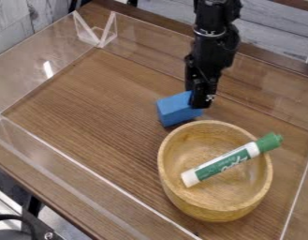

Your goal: Put the blue block in the brown bowl

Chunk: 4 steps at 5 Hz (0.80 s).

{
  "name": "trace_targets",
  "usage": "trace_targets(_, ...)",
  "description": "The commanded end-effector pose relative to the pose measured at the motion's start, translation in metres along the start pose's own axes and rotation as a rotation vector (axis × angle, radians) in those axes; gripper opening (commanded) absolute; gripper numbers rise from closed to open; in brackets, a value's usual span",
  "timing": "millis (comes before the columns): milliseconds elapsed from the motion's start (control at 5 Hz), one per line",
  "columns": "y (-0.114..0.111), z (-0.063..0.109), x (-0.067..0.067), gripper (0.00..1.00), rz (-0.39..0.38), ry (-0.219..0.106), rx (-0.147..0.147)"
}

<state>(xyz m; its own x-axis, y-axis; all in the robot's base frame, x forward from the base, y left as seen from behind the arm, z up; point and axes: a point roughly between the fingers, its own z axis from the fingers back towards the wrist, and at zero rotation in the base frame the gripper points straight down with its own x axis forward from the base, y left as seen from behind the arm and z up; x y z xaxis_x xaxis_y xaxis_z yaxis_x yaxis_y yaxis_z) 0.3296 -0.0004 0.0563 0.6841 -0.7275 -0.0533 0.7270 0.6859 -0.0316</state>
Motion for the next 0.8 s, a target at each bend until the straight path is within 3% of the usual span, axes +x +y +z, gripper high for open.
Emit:
trace_targets(0,0.0103,0.031,0.0043,0.0,0.01,-0.072,0.07)
trace_targets(600,0.0127,0.0315,0.0053,0.0,0.007,-0.075,0.064)
